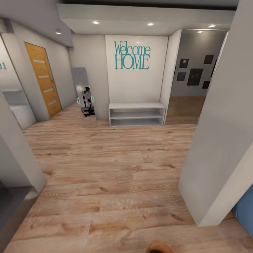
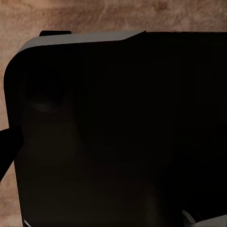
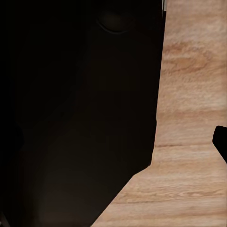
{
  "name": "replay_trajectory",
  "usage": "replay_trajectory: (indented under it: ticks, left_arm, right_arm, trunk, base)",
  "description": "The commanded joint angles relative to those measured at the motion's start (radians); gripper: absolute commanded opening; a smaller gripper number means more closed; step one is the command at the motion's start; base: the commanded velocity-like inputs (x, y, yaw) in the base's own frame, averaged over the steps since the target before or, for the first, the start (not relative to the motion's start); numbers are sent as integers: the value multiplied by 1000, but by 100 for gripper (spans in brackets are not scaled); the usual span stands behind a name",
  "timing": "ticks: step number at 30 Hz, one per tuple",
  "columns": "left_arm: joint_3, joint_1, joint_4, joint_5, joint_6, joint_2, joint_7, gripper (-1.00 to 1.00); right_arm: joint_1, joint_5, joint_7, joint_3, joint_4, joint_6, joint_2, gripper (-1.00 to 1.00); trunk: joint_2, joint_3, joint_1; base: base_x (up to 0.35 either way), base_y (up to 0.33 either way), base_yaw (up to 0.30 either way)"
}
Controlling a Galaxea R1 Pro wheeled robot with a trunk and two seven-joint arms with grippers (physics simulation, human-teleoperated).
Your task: Put the three can of soda from the living room inside the tash can in the kitchen.
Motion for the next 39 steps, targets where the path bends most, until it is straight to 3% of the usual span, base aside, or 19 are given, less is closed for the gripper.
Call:
replay_trajectory:
  ticks: [1, 39]
  left_arm:
    - [0, 0, 0, 0, 0, 0, 0, 100]
    - [0, 0, 0, 0, 0, 4, -2, 100]
  right_arm:
    - [0, 0, 0, 0, 0, 0, 0, 100]
    - [0, 0, 0, -3, -1, 0, -1, 100]
  trunk:
    - [0, 0, 0]
    - [0, 0, 0]
  base:
    - [15, 0, 0]
    - [1, 0, 0]
